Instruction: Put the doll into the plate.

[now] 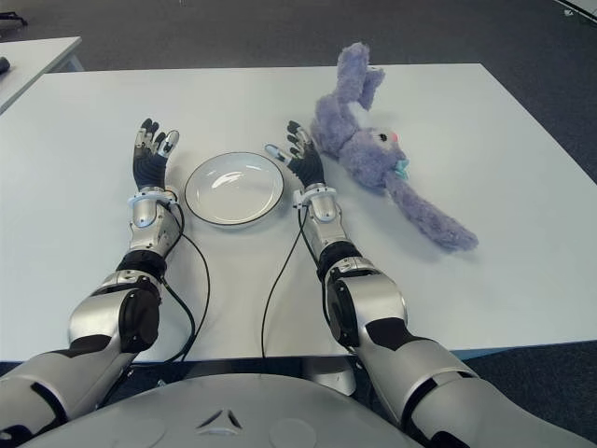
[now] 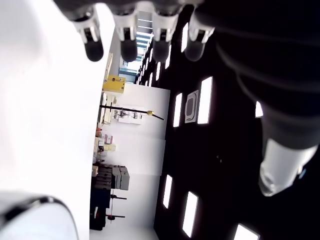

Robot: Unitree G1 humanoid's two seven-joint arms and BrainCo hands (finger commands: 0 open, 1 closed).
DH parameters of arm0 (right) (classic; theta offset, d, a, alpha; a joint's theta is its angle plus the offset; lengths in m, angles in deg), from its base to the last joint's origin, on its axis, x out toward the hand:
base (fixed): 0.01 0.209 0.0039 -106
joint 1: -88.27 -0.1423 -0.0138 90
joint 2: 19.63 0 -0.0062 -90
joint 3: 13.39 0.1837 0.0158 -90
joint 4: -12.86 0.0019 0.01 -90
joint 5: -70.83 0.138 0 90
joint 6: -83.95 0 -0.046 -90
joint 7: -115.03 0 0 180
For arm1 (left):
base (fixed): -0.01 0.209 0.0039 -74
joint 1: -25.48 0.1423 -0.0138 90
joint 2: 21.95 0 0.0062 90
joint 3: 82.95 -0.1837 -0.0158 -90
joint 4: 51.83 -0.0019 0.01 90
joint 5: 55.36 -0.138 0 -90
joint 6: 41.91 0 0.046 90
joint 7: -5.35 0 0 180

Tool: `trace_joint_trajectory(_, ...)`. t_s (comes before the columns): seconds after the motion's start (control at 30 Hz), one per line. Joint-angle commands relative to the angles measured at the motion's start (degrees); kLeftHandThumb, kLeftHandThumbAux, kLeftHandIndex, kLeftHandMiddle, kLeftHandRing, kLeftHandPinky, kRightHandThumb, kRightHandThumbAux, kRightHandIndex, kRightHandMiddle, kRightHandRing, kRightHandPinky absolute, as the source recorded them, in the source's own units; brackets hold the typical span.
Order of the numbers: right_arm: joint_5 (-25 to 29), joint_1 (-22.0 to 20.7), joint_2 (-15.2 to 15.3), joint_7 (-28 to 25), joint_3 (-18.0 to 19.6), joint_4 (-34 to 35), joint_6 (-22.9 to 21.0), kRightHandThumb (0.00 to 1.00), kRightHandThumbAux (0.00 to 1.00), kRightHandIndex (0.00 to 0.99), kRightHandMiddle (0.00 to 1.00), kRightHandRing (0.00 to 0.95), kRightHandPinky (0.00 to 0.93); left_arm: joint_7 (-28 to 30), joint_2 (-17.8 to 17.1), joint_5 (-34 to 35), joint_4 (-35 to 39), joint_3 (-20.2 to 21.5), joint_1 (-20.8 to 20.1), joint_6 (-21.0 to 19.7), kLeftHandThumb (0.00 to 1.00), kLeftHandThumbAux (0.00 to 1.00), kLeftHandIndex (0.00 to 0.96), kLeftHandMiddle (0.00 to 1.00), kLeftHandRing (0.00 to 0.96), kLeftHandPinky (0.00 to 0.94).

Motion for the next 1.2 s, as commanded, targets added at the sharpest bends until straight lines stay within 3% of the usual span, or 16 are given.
trace_joint_trajectory(0.03, -3.61, 7.14, -3.42, -1.01, -4.01, -3.36, 3.01, 0.019, 0.600, 0.078, 0.091, 0.063, 0.061, -0.53, 3.31, 0.98, -12.08, 1.18, 17.01, -1.56, 0.000, 0.643, 0.000, 0.000, 0.000, 0.000)
trace_joint_trajectory(0.67, -3.29, 6.76, -2.81, -3.62, -6.70, -0.33, 9.15, 0.033, 0.606, 0.066, 0.077, 0.049, 0.060, -0.44, 3.60, 1.53, -11.99, 1.61, 16.77, -1.91, 0.000, 0.669, 0.000, 0.000, 0.000, 0.008)
trace_joint_trajectory(1.2, 0.20, 8.67, -3.60, -6.41, -7.47, 7.96, 19.72, 0.054, 0.658, 0.073, 0.086, 0.069, 0.085, -0.22, 3.50, 1.64, -12.07, 1.78, 16.74, -2.07, 0.000, 0.655, 0.000, 0.000, 0.000, 0.003)
